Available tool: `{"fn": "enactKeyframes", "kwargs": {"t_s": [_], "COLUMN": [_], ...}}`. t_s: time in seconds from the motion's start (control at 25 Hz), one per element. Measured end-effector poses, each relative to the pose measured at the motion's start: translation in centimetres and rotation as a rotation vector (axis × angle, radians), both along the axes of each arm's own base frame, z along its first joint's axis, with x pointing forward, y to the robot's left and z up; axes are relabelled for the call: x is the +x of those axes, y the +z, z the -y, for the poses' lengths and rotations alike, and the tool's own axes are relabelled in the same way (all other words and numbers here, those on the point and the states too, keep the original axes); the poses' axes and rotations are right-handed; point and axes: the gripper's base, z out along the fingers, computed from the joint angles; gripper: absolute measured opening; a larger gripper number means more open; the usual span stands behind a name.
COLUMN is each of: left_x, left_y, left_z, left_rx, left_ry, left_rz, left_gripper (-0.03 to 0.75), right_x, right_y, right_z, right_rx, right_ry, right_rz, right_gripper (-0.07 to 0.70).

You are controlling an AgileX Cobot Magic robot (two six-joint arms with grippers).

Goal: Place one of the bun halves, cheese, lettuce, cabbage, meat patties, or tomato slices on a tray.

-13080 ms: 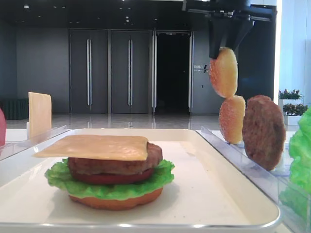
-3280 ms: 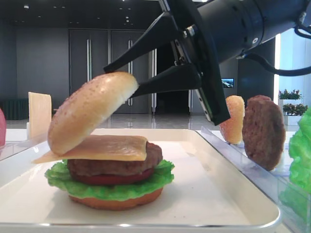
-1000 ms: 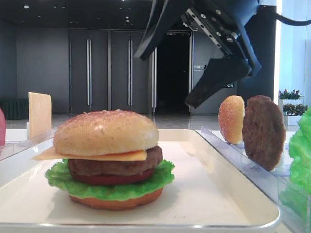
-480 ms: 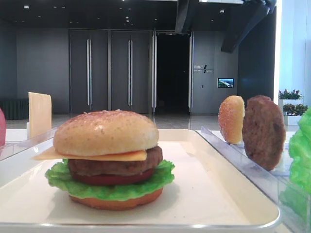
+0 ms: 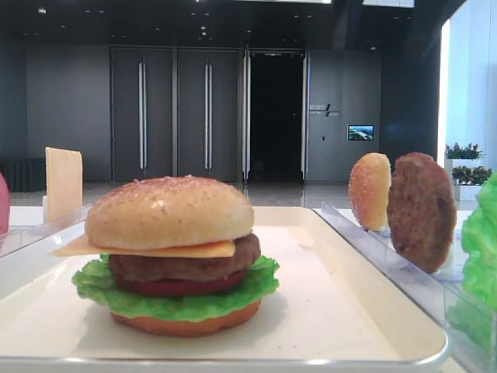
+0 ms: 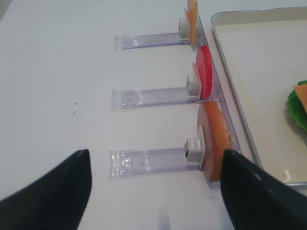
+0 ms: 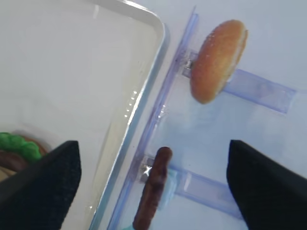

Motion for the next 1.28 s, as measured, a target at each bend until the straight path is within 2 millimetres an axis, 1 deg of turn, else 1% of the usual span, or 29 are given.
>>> {"fn": "enactKeyframes", "kwargs": {"t_s": [0.16, 0.32, 0.4, 0.48, 0.56, 0.64, 0.72, 0.8, 0.92, 1.04, 1.16, 1.28], "left_x": [0.0, 0.0, 0.0, 0.0, 0.0, 0.0, 0.0, 0.0, 0.0, 0.0, 0.0, 0.0], "left_y": [0.0, 0.0, 0.0, 0.0, 0.0, 0.0, 0.0, 0.0, 0.0, 0.0, 0.0, 0.0], "left_z": [0.0, 0.0, 0.0, 0.0, 0.0, 0.0, 0.0, 0.0, 0.0, 0.0, 0.0, 0.0], "left_rx": [0.0, 0.0, 0.0, 0.0, 0.0, 0.0, 0.0, 0.0, 0.0, 0.0, 0.0, 0.0], "left_ry": [0.0, 0.0, 0.0, 0.0, 0.0, 0.0, 0.0, 0.0, 0.0, 0.0, 0.0, 0.0], "left_rz": [0.0, 0.0, 0.0, 0.0, 0.0, 0.0, 0.0, 0.0, 0.0, 0.0, 0.0, 0.0], "left_gripper": [0.641, 0.641, 0.641, 0.641, 0.641, 0.641, 0.641, 0.641, 0.641, 0.641, 0.641, 0.641], "right_x": [1.6, 2.9, 3.3, 3.4, 3.5, 3.4, 3.4, 3.4, 2.9, 1.5, -0.6, -3.2], "right_y": [0.0, 0.0, 0.0, 0.0, 0.0, 0.0, 0.0, 0.0, 1.0, 3.2, 6.0, 9.0], "right_z": [4.0, 9.1, 11.9, 14.0, 15.7, 16.6, 17.0, 17.0, 17.0, 17.0, 16.9, 16.4], "right_rx": [-0.003, -0.013, -0.033, -0.058, -0.092, -0.104, -0.12, -0.124, -0.118, -0.104, -0.085, -0.066], "right_ry": [-0.128, -0.283, -0.361, -0.416, -0.465, -0.492, -0.5, -0.501, -0.502, -0.507, -0.509, -0.497], "right_rz": [0.0, 0.002, 0.007, 0.012, 0.02, 0.021, 0.025, 0.027, 0.053, 0.109, 0.191, 0.284], "right_gripper": [0.612, 0.612, 0.611, 0.61, 0.609, 0.605, 0.599, 0.595, 0.594, 0.593, 0.593, 0.593]}}
